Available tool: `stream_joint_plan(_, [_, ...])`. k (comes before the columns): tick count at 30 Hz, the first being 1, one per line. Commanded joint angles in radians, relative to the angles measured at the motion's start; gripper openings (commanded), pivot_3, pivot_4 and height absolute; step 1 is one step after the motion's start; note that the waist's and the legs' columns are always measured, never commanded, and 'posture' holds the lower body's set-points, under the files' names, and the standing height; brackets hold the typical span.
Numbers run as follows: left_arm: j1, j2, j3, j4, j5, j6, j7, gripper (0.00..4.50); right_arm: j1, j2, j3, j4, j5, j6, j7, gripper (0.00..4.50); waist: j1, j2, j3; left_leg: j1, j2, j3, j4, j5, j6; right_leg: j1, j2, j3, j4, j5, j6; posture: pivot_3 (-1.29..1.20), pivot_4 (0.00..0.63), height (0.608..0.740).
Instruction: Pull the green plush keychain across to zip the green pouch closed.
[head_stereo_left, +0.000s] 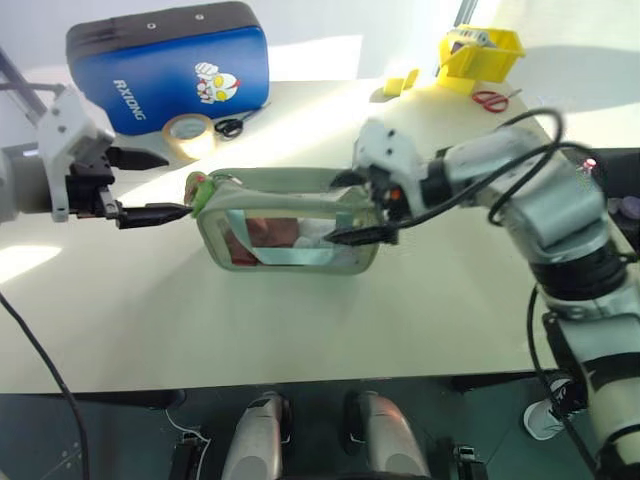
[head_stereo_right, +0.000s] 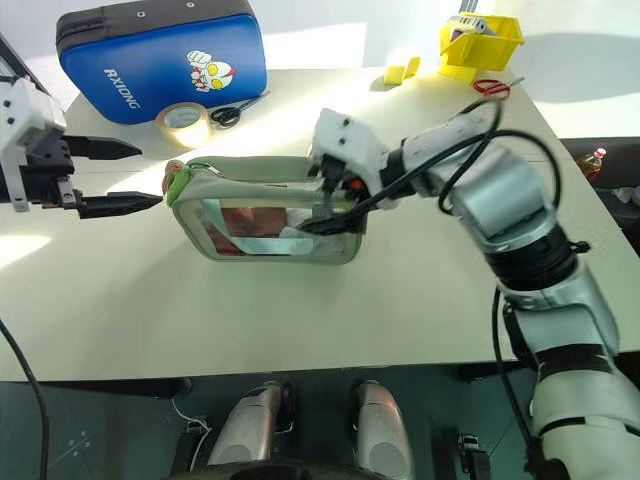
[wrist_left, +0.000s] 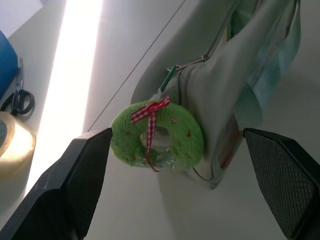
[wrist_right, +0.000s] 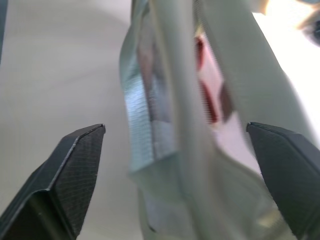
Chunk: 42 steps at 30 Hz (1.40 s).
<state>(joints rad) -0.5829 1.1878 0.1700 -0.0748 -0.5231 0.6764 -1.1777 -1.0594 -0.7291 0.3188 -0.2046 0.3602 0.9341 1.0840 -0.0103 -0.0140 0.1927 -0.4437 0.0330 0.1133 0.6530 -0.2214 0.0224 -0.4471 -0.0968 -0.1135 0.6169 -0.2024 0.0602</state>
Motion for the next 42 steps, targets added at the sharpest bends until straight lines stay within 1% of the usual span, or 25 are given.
stream_joint_plan(1, [0.007, 0.022, 0.042, 0.074, 0.032, -0.042, -0.004, 4.5, -0.015, -0.075, -0.098, -0.01, 0.032, -0.039, 0.061, 4.46, -0.001, 0.0, 0.0, 0.0, 0.0, 0.0, 0.0, 0.0, 0.0, 0.0, 0.0, 0.0, 0.0, 0.0, 0.0, 0.0, 0.15, 0.74])
stream_joint_plan(5, [-0.007, 0.008, 0.03, 0.155, 0.056, -0.083, -0.008, 4.5, 0.078, -0.127, -0.102, -0.077, 0.035, -0.071, 0.088, 4.46, 0.0, 0.0, 0.0, 0.0, 0.0, 0.0, -0.001, 0.0, 0.0, 0.0, 0.0, 0.0, -0.001, 0.0, 0.0, 0.0, 0.15, 0.74])
stream_joint_plan(9, [-0.048, -0.023, -0.006, 0.22, 0.083, -0.116, -0.01, 4.5, 0.161, -0.12, -0.077, -0.1, -0.002, -0.129, 0.068, 4.46, 0.0, 0.0, 0.0, 0.0, 0.0, 0.001, 0.0, 0.0, 0.0, -0.001, 0.0, 0.0, 0.0, 0.0, 0.0, 0.0, 0.15, 0.74])
stream_joint_plan(11, [-0.065, -0.037, -0.019, 0.233, 0.092, -0.12, -0.017, 4.5, 0.182, -0.112, -0.067, -0.094, -0.018, -0.15, 0.059, 3.94, 0.0, 0.0, 0.0, 0.0, 0.0, 0.001, 0.0, 0.0, 0.0, -0.001, -0.001, 0.0, 0.0, 0.0, 0.0, 0.0, 0.15, 0.74])
stream_joint_plan(12, [-0.074, -0.046, -0.027, 0.237, 0.095, -0.121, -0.018, 4.5, 0.189, -0.107, -0.061, -0.087, -0.028, -0.158, 0.05, 3.6, 0.0, 0.0, 0.0, 0.0, 0.0, 0.001, 0.0, 0.0, 0.0, -0.001, -0.001, 0.0, 0.0, 0.0, 0.0, 0.0, 0.15, 0.74])
stream_joint_plan(15, [-0.082, -0.069, -0.044, 0.241, 0.106, -0.127, -0.022, 4.5, 0.197, -0.096, -0.058, -0.079, -0.041, -0.17, 0.037, 2.06, 0.0, 0.0, 0.0, 0.0, 0.0, 0.001, 0.0, 0.0, 0.0, -0.001, 0.0, 0.0, 0.0, 0.0, 0.0, 0.0, 0.15, 0.74])
stream_joint_plan(17, [-0.091, -0.1, -0.054, 0.246, 0.115, -0.132, -0.007, 4.5, 0.197, -0.093, -0.056, -0.078, -0.051, -0.18, 0.033, 1.12, -0.001, 0.0, 0.0, 0.0, 0.0, 0.001, 0.0, 0.0, 0.0, -0.001, 0.0, 0.0, 0.0, 0.0, 0.001, 0.0, 0.15, 0.74])
stream_joint_plan(22, [-0.153, -0.197, -0.082, 0.324, 0.18, -0.199, 0.078, 4.5, 0.199, -0.088, -0.052, -0.079, -0.062, -0.189, 0.032, 1.12, 0.002, -0.001, 0.0, 0.0, 0.0, 0.001, 0.001, 0.0, 0.0, 0.0, 0.0, 0.0, 0.001, 0.001, 0.002, 0.0, 0.15, 0.74])
stream_joint_plan(27, [-0.197, -0.243, -0.098, 0.375, 0.201, -0.224, 0.071, 4.5, 0.202, -0.083, -0.052, -0.082, -0.069, -0.189, 0.033, 1.12, -0.001, -0.001, 0.0, 0.0, 0.0, 0.001, 0.003, 0.0, 0.001, 0.0, 0.0, 0.0, 0.002, 0.001, 0.002, 0.0, 0.15, 0.74])
stream_joint_plan(30, [-0.202, -0.247, -0.104, 0.383, 0.201, -0.218, 0.047, 3.66, 0.204, -0.081, -0.052, -0.086, -0.07, -0.186, 0.03, 1.06, -0.002, -0.001, 0.0, 0.0, 0.001, 0.001, 0.003, 0.0, 0.001, 0.0, 0.0, 0.0, 0.002, 0.001, 0.002, 0.0, 0.15, 0.74])
stream_joint_plan(31, [-0.199, -0.246, -0.107, 0.38, 0.199, -0.216, 0.034, 3.21, 0.204, -0.08, -0.053, -0.088, -0.07, -0.184, 0.028, 1.06, -0.001, -0.001, 0.0, 0.0, 0.001, 0.001, 0.003, 0.0, 0.001, 0.0, 0.0, 0.0, 0.002, 0.001, 0.002, 0.0, 0.15, 0.74])
stream_joint_plan(32, [-0.198, -0.247, -0.11, 0.377, 0.195, -0.211, 0.022, 2.56, 0.202, -0.079, -0.053, -0.087, -0.07, -0.184, 0.028, 1.06, -0.001, -0.001, 0.0, 0.0, 0.001, 0.001, 0.003, 0.0, 0.001, 0.0, 0.0, 0.0, 0.002, 0.001, 0.002, 0.0, 0.15, 0.74])
stream_joint_plan(33, [-0.195, -0.247, -0.112, 0.372, 0.192, -0.207, 0.011, 2.18, 0.201, -0.079, -0.054, -0.085, -0.07, -0.183, 0.028, 1.06, -0.001, -0.001, 0.0, 0.0, 0.001, 0.001, 0.003, 0.0, 0.001, 0.0, 0.0, 0.0, 0.002, 0.001, 0.002, 0.0, 0.15, 0.74])
stream_joint_plan(35, [-0.193, -0.249, -0.112, 0.367, 0.195, -0.208, 0.003, 0.99, 0.2, -0.076, -0.055, -0.084, -0.071, -0.182, 0.027, 1.06, -0.001, -0.001, 0.0, 0.0, 0.001, 0.001, 0.004, -0.001, 0.002, 0.0, 0.0, 0.0, 0.003, 0.001, 0.002, 0.0, 0.15, 0.74])
stream_joint_plan(37, [-0.196, -0.251, -0.109, 0.372, 0.201, -0.212, 0.004, 0.01, 0.201, -0.073, -0.056, -0.083, -0.074, -0.18, 0.022, 1.06, -0.001, -0.001, 0.0, -0.001, 0.001, 0.001, 0.005, -0.001, 0.002, 0.0, 0.0, 0.0, 0.003, 0.001, 0.002, 0.0, 0.15, 0.74])
stream_joint_plan(40, [-0.22, -0.247, -0.097, 0.384, 0.198, -0.208, 0.004, 0.01, 0.198, -0.069, -0.055, -0.077, -0.079, -0.182, 0.016, 1.06, 0.0, -0.001, 0.0, -0.001, 0.001, 0.001, 0.006, -0.001, 0.002, 0.001, 0.0, 0.0, 0.004, 0.001, 0.002, 0.0, 0.15, 0.74])
stream_joint_plan(42, [-0.263, -0.244, -0.075, 0.387, 0.175, -0.173, 0.012, 0.01, 0.196, -0.065, -0.056, -0.073, -0.082, -0.181, 0.01, 1.06, 0.0, -0.001, 0.0, -0.001, 0.001, 0.0, 0.007, -0.001, 0.003, 0.001, 0.0, 0.0, 0.004, 0.001, 0.002, 0.0, 0.15, 0.74])
